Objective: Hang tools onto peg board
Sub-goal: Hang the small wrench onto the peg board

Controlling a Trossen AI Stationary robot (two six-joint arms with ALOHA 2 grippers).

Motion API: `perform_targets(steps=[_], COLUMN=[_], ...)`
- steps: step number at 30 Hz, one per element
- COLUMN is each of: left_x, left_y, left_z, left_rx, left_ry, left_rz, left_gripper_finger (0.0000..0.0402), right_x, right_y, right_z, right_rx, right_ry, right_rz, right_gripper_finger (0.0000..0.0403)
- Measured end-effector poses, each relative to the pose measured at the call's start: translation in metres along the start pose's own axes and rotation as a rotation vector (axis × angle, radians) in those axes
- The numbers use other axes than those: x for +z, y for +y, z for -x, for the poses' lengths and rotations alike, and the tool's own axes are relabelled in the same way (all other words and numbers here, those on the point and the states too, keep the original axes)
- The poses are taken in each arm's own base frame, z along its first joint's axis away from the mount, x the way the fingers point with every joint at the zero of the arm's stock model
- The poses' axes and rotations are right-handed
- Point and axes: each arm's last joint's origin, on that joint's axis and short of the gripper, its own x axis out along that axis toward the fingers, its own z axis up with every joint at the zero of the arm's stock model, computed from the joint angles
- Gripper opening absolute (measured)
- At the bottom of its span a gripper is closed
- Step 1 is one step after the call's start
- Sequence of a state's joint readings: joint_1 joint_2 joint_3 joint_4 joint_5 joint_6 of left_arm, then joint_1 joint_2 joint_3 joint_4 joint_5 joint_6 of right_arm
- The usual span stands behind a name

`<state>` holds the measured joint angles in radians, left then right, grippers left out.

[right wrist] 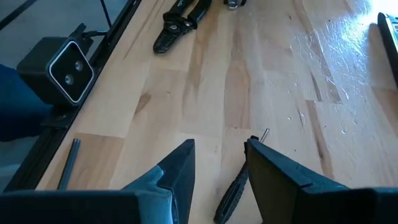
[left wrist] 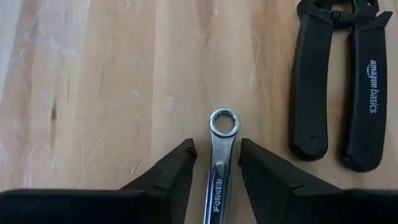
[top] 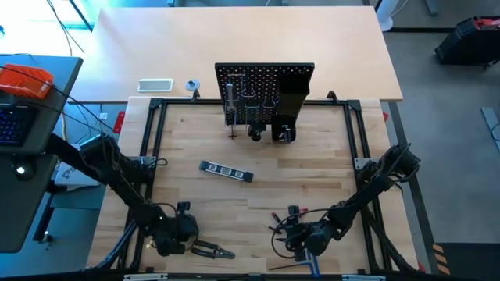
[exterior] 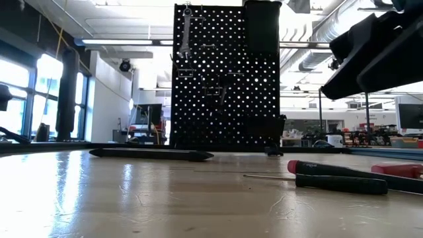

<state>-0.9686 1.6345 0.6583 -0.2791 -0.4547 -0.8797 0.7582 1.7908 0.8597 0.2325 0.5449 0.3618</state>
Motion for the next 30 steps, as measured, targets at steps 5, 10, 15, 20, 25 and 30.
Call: perform_targets(steps=[5, 10, 15, 20, 25, 30], left_x=[-0.001, 0.003, 0.014, 0.037, 0.068, 0.088], left_y=[-0.002, 0.001, 0.011, 0.016, 0.022, 0.033], left_z=[-0.008, -0.01, -0.013, -0.02, -0.024, -0.027], left_rx=[0.052, 0.077, 0.148, 0.116, 0.044, 0.024], left_ry=[-0.01, -0.043, -0.118, -0.212, -0.344, -0.426], left_rz=[-0.044, -0.091, -0.082, -0.102, -0.124, -0.151], left_gripper_finger=[0.0097, 0.0019, 0.0017, 0.0, 0.0001, 0.0001], right_x=[0.0, 0.0, 0.002, 0.006, 0.011, 0.013], right_y=[0.0, 0.0, -0.001, -0.004, -0.003, -0.003], right_z=[0.0, 0.0, -0.001, -0.003, -0.003, -0.003], right_rx=[-0.002, -0.003, -0.005, -0.007, -0.005, -0.024], right_ry=[-0.002, -0.003, -0.011, -0.034, -0.08, -0.093], right_rz=[0.003, 0.005, 0.018, 0.022, 0.055, 0.065], right_gripper_finger=[0.0138, 0.0138, 0.0138, 0.0138, 0.0138, 0.0138])
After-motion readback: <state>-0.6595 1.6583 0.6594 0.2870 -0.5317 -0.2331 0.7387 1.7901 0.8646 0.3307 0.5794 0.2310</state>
